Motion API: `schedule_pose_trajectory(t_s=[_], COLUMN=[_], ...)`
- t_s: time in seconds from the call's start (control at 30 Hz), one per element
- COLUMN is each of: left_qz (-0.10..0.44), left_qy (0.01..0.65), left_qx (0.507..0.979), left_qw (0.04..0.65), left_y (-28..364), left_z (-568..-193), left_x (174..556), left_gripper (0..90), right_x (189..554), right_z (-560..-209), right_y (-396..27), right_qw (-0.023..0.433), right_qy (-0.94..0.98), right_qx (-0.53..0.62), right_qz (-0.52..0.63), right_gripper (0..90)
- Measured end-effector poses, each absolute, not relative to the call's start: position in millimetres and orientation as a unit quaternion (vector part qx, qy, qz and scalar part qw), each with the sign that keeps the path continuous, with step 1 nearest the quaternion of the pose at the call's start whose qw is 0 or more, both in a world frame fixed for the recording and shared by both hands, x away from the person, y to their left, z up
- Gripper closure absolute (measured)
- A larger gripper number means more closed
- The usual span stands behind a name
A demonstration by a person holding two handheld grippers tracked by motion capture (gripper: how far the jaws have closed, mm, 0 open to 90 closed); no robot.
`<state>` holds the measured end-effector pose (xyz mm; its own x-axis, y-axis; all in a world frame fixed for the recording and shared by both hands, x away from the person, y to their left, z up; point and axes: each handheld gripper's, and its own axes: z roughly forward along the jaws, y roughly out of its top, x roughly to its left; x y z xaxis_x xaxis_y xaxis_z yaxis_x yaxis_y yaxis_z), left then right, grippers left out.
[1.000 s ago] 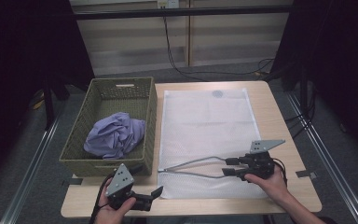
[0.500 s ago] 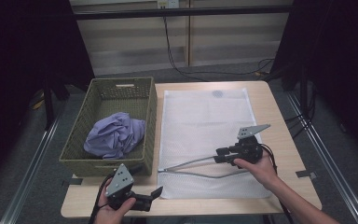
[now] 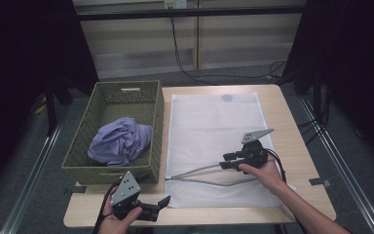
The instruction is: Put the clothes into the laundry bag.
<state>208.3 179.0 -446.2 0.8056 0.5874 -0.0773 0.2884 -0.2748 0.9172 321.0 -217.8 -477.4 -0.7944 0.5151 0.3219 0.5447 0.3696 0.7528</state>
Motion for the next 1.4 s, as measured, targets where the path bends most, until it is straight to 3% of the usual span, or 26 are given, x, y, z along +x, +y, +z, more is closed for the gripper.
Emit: schedule_pose_trajectory(t_s=[0.2,0.43,0.57,0.73,0.9,1.4], left_qz=[0.139,0.141,0.141,0.139,0.146,0.144], left_qy=[0.280,0.278,0.278,0.275,0.282,0.279], left_qx=[0.787,0.787,0.786,0.786,0.788,0.790], left_qw=[0.533,0.532,0.533,0.535,0.528,0.527], left_y=[179,180,180,181,180,183], left_z=[-447,-447,-447,-447,-446,-446], left_x=[209,210,210,210,210,209], left_gripper=[2.7,2.7,2.7,2.7,2.7,2.7], right_x=[324,325,325,326,328,327], right_z=[-487,-492,-496,-504,-507,-502], right_y=[-215,-210,-209,-207,-208,-209], right_qw=[0.013,0.013,0.006,0.005,0.000,-0.002], right_qy=[-0.833,-0.840,-0.845,-0.856,-0.852,-0.848], right_qx=[-0.325,-0.323,-0.323,-0.324,-0.330,-0.332], right_qz=[-0.448,-0.436,-0.426,-0.404,-0.405,-0.413], right_gripper=[51.6,53.2,59.2,75.9,86.4,88.6])
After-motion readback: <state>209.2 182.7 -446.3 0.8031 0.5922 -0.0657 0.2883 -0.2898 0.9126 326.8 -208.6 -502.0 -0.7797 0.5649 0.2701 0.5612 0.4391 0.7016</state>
